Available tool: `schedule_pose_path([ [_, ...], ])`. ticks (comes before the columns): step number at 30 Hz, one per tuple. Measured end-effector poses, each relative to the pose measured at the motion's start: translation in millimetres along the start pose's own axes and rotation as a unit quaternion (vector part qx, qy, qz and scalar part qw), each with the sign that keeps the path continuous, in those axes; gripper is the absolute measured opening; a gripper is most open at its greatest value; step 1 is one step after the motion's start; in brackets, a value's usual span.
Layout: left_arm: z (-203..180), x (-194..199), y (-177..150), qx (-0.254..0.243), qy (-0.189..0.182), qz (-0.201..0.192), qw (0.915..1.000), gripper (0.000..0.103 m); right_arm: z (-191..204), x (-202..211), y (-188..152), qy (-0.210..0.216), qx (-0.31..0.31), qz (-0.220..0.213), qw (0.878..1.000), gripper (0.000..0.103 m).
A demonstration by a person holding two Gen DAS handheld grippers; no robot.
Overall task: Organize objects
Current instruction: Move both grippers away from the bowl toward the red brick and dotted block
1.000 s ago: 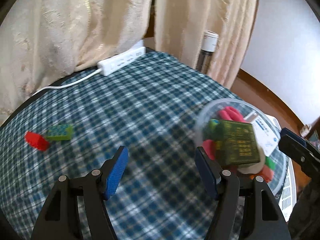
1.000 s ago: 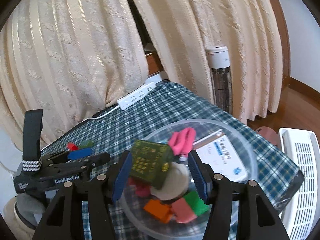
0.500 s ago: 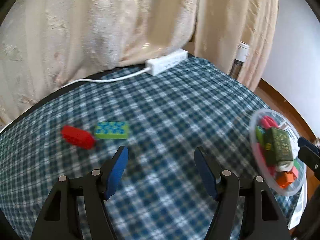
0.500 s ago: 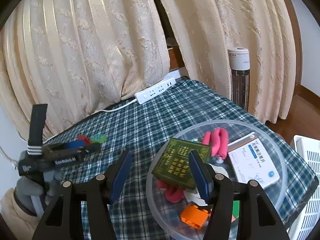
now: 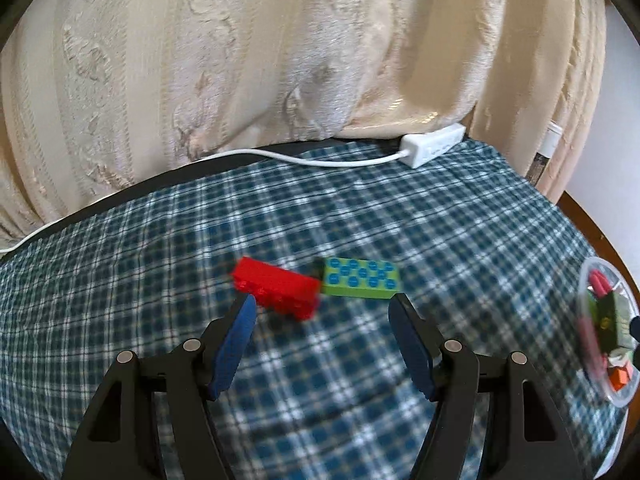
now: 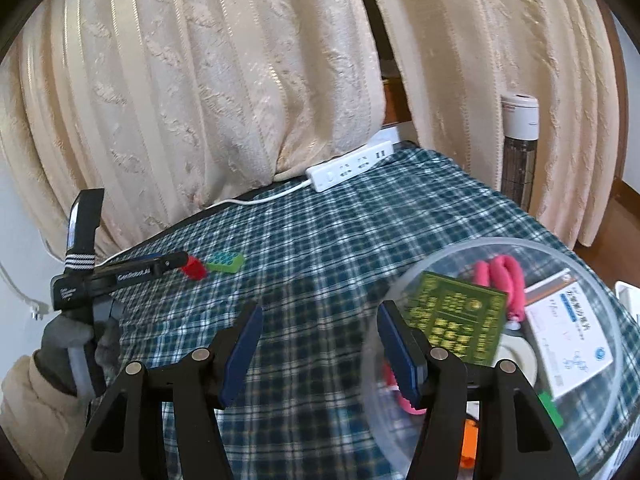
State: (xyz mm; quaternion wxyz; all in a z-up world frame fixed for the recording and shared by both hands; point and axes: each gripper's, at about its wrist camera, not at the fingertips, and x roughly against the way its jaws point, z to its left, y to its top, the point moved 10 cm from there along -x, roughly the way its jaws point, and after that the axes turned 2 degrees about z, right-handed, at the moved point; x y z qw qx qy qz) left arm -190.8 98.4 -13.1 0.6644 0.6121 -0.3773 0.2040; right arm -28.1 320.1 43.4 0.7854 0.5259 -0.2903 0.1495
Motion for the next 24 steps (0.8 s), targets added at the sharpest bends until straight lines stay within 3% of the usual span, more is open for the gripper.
schedule_pose_path([
  [11,17,-32,-8,-0.009,0.004,0.017,0.9998,0.070,37,-29,-6,0.019,0.024,0.028,0.999,0.073],
  [24,32,-55,-4,0.022,-0.009,0.022,0.9995,0.070,61,-67,-17,0.033,0.036,0.071,0.996,0.073],
])
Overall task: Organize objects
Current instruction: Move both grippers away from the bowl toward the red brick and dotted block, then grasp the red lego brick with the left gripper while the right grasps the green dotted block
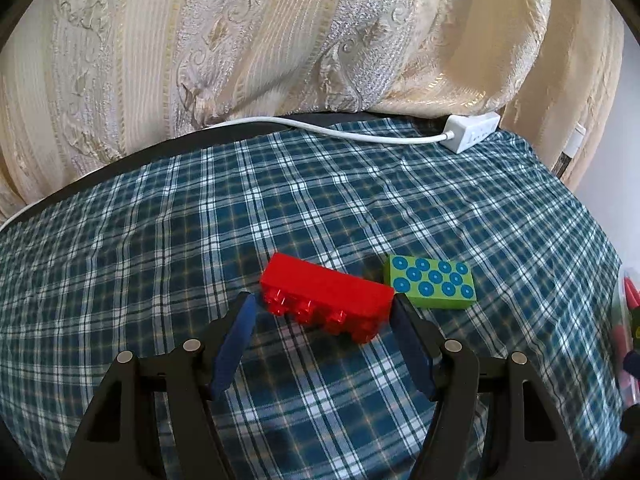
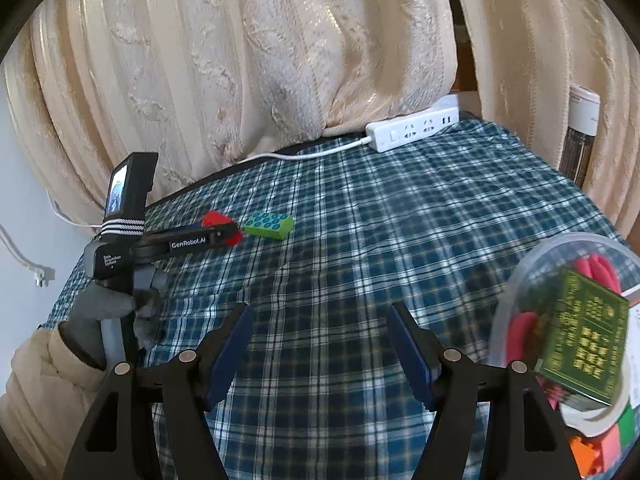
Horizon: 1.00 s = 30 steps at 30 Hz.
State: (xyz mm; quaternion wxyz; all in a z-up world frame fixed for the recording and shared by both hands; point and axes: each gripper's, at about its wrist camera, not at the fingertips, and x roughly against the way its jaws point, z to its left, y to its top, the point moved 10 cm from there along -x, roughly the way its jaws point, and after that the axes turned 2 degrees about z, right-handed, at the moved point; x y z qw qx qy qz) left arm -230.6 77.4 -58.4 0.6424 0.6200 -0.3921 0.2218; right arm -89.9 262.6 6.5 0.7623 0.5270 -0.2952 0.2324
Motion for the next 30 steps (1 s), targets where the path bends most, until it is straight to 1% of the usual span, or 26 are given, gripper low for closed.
schedule_pose_path([
  [3,-1,-1,1,-0.002,-0.003,-0.005,1.0000,0.070,4,-11,-1,0.005,-0.003,0.012,1.000,0.073],
  [6,-1,0,1,-0.002,-0.008,-0.009,0.9999,0.066,9,-21,-1,0.006,-0.002,0.021,1.000,0.073],
  [9,0,2,1,-0.001,-0.009,-0.012,0.9999,0.066,13,-31,2,0.005,0.000,0.027,1.000,0.073],
  [13,4,9,1,0.003,-0.007,-0.022,0.9997,0.064,19,-44,10,-0.001,0.008,0.032,0.999,0.073],
  [18,13,20,4,0.011,0.006,-0.037,0.9992,0.064,26,-66,20,-0.011,0.020,0.038,0.999,0.073],
  [24,23,31,9,0.023,0.012,-0.051,0.9984,0.064,36,-100,32,-0.020,0.029,0.050,0.998,0.073],
  [30,34,33,11,0.043,0.012,-0.048,0.9979,0.064,53,-127,50,-0.020,0.043,0.053,0.997,0.073],
])
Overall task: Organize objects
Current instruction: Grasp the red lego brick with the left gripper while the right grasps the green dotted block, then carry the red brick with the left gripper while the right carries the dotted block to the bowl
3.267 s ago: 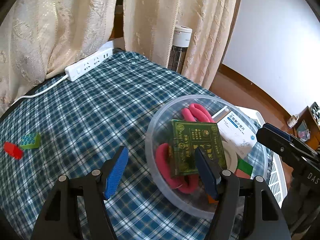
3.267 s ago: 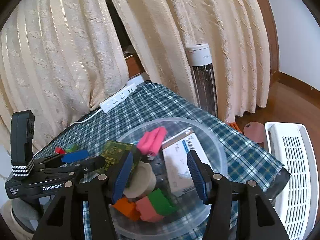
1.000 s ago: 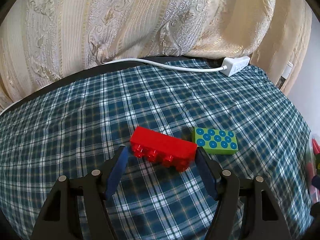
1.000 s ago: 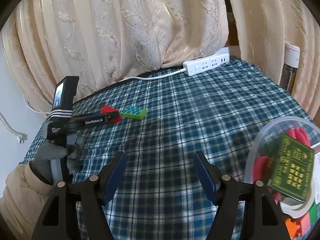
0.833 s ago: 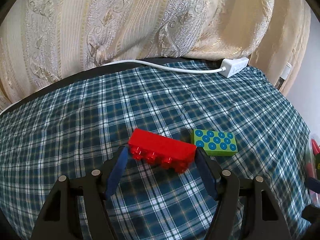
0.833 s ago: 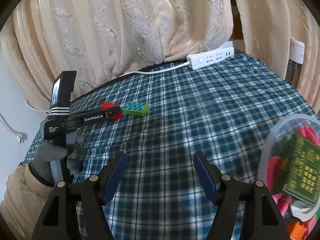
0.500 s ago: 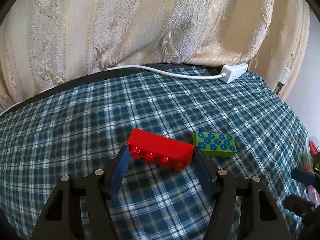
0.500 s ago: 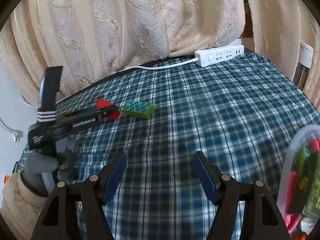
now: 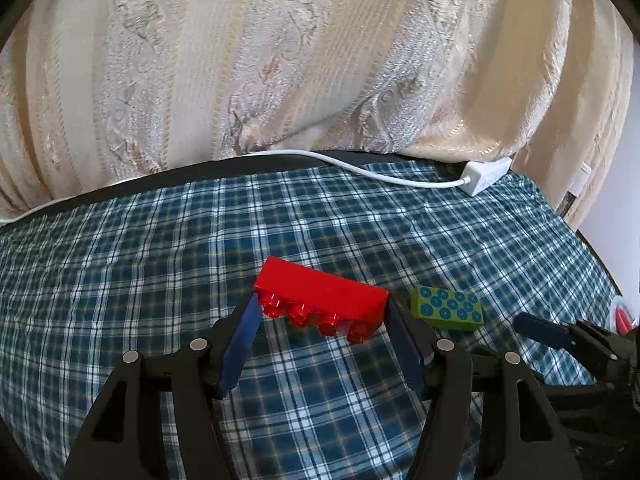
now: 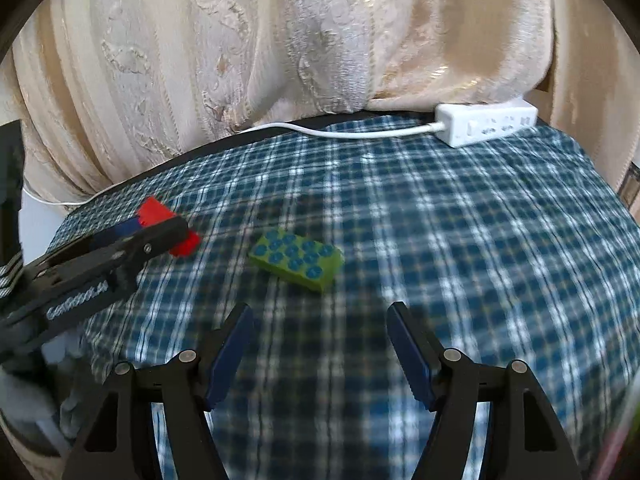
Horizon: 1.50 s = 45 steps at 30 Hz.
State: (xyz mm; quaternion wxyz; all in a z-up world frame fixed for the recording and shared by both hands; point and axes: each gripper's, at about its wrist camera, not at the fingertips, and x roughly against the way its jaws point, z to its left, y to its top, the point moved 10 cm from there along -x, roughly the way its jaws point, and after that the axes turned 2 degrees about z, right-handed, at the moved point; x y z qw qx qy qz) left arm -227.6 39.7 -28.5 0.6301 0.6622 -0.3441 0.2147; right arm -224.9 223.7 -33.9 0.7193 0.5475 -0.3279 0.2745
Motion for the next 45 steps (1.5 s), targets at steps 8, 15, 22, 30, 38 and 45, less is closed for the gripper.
schedule_pose_path([
  [8,11,0,1,0.023,0.006,0.002,0.9997,0.064,14,-25,21,-0.002,0.001,0.004,1.000,0.078],
  [15,19,-5,-2,0.037,0.013,0.010,0.9992,0.064,18,-42,22,-0.021,0.005,0.015,1.000,0.080],
  [22,17,-6,-4,0.036,0.015,0.013,0.9992,0.064,21,-46,24,-0.035,0.016,0.015,0.999,0.080],
  [30,15,-8,-5,0.031,0.014,0.016,0.9993,0.064,22,-44,24,-0.045,0.028,0.012,0.999,0.069],
  [38,9,-6,-4,0.024,0.012,0.013,0.9996,0.064,17,-29,12,-0.043,0.020,0.008,0.999,0.069],
  [45,-2,1,-2,0.015,0.007,0.007,0.9998,0.064,9,-3,2,-0.043,0.008,-0.006,0.999,0.069],
])
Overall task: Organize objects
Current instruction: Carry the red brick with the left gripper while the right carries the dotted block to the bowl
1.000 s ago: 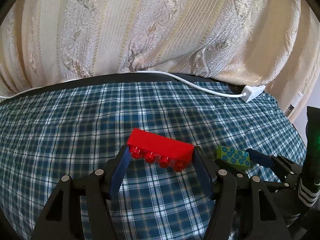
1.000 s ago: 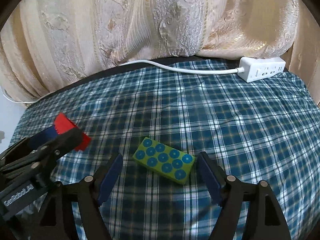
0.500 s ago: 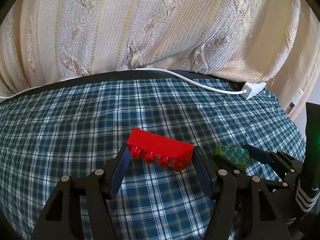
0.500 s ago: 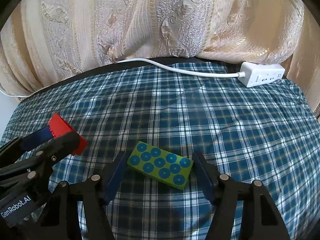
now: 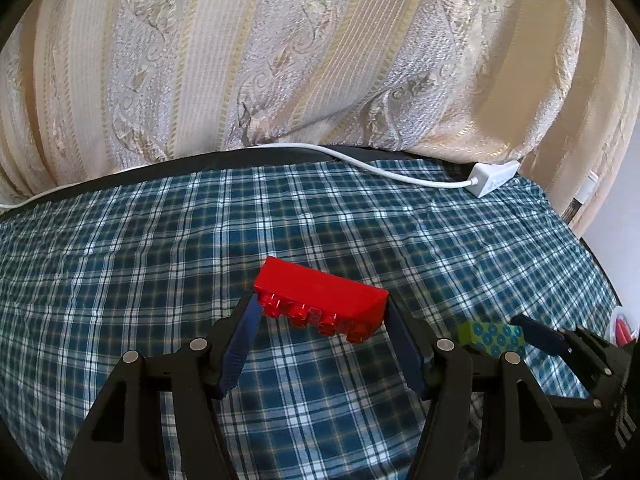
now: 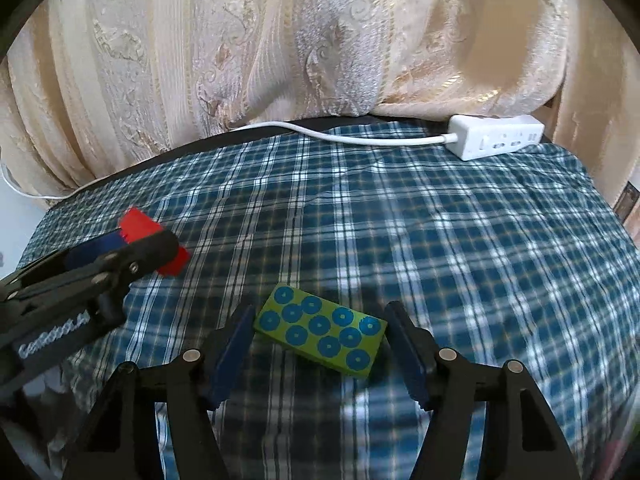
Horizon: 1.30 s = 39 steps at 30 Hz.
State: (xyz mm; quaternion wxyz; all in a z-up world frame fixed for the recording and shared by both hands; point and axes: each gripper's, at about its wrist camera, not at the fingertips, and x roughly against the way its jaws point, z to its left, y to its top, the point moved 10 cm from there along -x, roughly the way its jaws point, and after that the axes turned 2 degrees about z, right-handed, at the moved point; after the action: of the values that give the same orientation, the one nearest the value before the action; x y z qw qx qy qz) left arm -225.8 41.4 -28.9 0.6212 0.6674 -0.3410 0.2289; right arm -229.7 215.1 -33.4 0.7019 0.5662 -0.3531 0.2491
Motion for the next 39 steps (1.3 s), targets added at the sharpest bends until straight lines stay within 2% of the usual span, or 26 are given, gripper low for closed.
schedule_pose_path([
  [24,-51,51,10,-0.044,-0.043,-0.041,0.9972,0.064,-25,92,-24,-0.013,-0.034,-0.060,0.998,0.069],
  [29,-62,64,12,-0.065,-0.031,-0.061,0.9956,0.064,-29,111,-32,-0.015,-0.041,-0.071,0.996,0.069],
  [39,-96,88,3,-0.103,-0.046,-0.077,0.9906,0.064,-41,150,-47,-0.032,-0.048,-0.097,0.994,0.069],
])
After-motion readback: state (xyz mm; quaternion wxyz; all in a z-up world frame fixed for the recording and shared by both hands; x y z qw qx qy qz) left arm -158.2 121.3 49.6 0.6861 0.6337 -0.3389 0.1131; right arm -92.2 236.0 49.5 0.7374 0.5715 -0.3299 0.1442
